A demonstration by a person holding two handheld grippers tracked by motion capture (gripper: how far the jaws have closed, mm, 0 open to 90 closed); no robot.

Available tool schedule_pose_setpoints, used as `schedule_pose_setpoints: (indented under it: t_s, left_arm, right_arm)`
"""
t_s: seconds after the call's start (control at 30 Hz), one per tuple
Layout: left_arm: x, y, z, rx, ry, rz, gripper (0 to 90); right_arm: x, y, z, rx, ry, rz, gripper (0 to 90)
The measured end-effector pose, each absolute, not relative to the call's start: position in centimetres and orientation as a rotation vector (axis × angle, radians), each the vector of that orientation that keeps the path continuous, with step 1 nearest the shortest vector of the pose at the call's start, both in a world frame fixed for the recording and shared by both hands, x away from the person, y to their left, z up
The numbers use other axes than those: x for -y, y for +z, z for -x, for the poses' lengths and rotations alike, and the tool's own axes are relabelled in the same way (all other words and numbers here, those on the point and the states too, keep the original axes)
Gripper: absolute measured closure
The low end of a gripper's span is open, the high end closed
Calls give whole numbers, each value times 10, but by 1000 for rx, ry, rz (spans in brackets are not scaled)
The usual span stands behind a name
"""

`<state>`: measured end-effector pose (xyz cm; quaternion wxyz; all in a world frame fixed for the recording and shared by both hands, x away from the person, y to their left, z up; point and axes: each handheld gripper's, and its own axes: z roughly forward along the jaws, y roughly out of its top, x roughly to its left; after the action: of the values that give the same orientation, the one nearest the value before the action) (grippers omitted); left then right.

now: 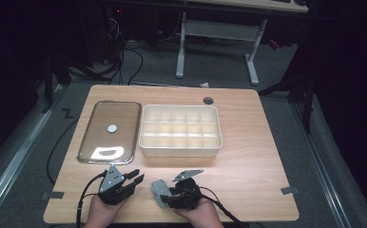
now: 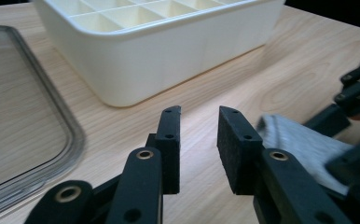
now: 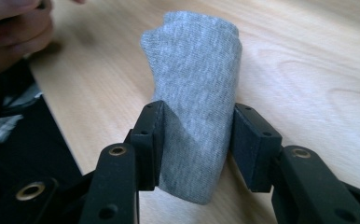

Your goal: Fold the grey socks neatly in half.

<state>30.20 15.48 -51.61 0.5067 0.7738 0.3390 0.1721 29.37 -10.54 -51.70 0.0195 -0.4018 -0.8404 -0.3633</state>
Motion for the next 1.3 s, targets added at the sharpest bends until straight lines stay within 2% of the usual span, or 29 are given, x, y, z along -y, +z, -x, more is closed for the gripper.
schedule_pose_setpoints:
  t_s: [0.2, 0.27, 0.3, 0.33, 0.4, 0.6, 0.7, 1.07, 1.3]
  left_arm:
    - [-159, -519, -306, -839, 416, -1856, 703]
    - [-160, -520, -307, -838, 418, -1861, 702]
    - [-160, -520, -307, -838, 418, -1861, 703]
    - [-161, -520, -307, -842, 416, -1860, 703]
    - [-161, -520, -307, -843, 418, -1859, 703]
    - [-161, -522, -308, -846, 425, -1869, 697]
    - [-160, -522, -308, -851, 429, -1881, 653]
    - [-157, -524, -309, -848, 426, -1917, 555]
    - [-155, -524, -310, -839, 416, -1923, 518]
  right_arm:
    - [103, -519, -296, 2557, -1115, 1218, 596]
    - [102, -520, -297, 2552, -1126, 1187, 653]
    - [102, -520, -297, 2552, -1126, 1187, 653]
    - [101, -519, -295, 2557, -1128, 1175, 702]
    - [100, -518, -293, 2584, -1135, 1153, 722]
    - [96, -512, -288, 2662, -1140, 1124, 732]
    - [99, -504, -287, 2736, -1160, 1137, 732]
    - [153, -483, -300, 2797, -1171, 1367, 729]
    - [173, -477, -300, 2831, -1142, 1445, 728]
